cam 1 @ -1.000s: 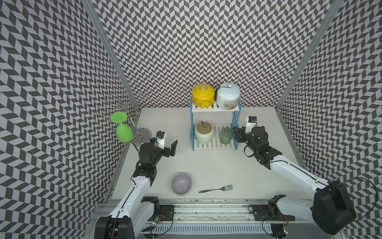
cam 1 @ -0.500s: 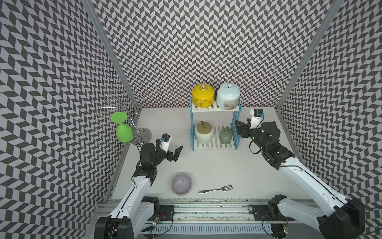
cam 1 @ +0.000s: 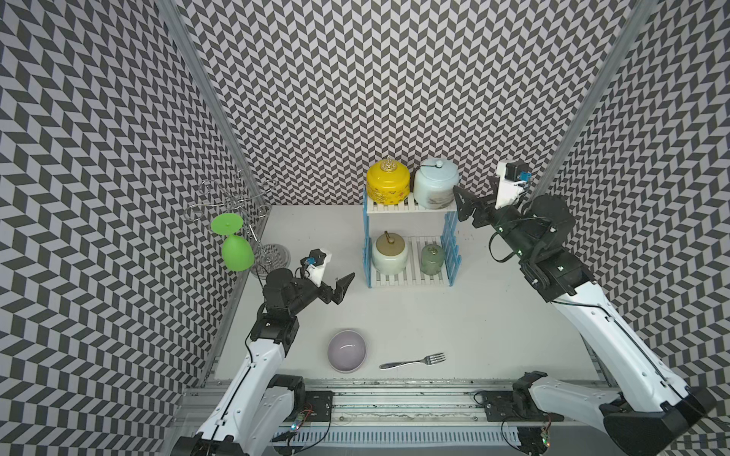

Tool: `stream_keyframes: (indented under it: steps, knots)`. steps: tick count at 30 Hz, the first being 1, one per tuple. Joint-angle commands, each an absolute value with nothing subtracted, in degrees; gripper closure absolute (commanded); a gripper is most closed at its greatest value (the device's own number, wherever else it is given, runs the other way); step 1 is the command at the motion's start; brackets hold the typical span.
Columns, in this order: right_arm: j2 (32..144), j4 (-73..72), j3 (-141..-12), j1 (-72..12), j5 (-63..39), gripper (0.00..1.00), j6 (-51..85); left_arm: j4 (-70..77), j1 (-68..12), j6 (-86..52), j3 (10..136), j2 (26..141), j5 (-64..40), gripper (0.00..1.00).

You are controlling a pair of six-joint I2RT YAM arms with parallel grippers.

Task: Remove the tea canisters from the shelf
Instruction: Pick up the tea canister from the shelf.

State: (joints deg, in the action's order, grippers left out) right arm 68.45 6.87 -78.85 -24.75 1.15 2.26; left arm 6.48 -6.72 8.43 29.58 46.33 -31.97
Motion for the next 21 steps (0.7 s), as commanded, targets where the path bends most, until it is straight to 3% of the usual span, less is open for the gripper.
stream_keyframes:
  steps: [1, 13, 21]
  knots:
    - [70.9, 9.0, -83.1, -25.1, -0.4, 0.0, 1.4, 3.9, -8.1, 6.1, 31.6, 42.8, -30.1, 0.0]
    - [85.7, 15.1, -100.4, -25.1, 1.0, 0.01, -0.1, 17.0, -4.4, -1.0, 22.4, 33.3, -31.5, 0.0]
    - [95.8, 21.1, -112.2, -25.1, 2.1, 0.03, -0.2, 18.0, -3.5, -0.3, 21.9, 32.4, -32.4, 0.0]
